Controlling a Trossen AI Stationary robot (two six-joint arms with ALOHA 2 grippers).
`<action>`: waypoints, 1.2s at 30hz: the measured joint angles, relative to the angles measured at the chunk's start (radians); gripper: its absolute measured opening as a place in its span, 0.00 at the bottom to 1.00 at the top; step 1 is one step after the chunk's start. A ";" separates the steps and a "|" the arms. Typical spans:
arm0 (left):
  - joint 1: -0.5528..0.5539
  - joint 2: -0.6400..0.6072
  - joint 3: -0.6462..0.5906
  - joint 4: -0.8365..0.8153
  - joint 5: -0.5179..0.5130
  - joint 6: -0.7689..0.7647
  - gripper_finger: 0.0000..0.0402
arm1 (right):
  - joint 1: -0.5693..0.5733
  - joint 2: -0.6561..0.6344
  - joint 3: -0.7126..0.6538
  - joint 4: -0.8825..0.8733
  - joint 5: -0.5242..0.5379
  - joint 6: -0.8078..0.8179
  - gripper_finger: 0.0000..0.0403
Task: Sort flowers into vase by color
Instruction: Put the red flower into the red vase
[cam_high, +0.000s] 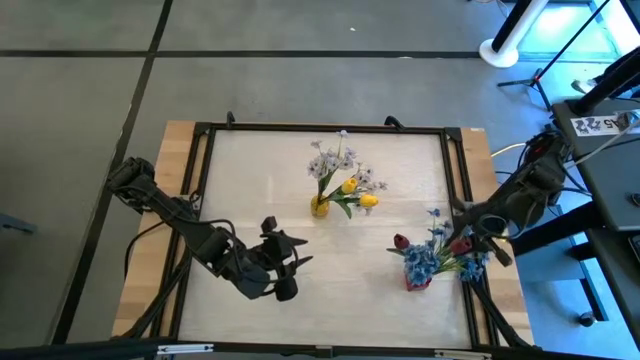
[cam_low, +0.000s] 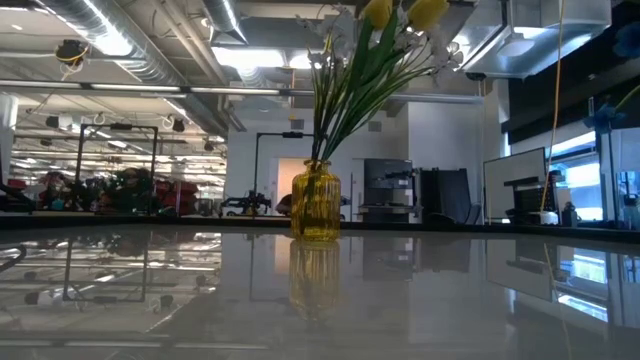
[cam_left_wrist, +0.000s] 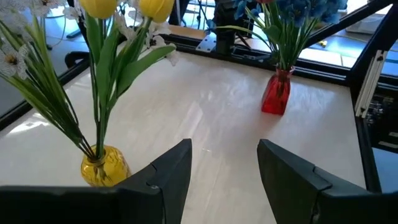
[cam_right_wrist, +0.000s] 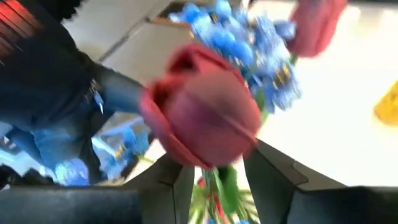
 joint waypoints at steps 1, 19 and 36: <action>-0.002 0.000 0.000 -0.001 0.003 -0.005 0.45 | 0.000 0.011 0.017 -0.035 0.002 0.013 0.34; 0.169 -0.007 -0.291 0.507 0.418 0.072 0.44 | 0.000 0.109 -0.002 -0.071 0.049 0.103 0.34; 0.249 -0.176 -0.393 0.651 0.651 0.233 0.44 | 0.000 0.117 0.103 -0.211 0.023 0.203 0.34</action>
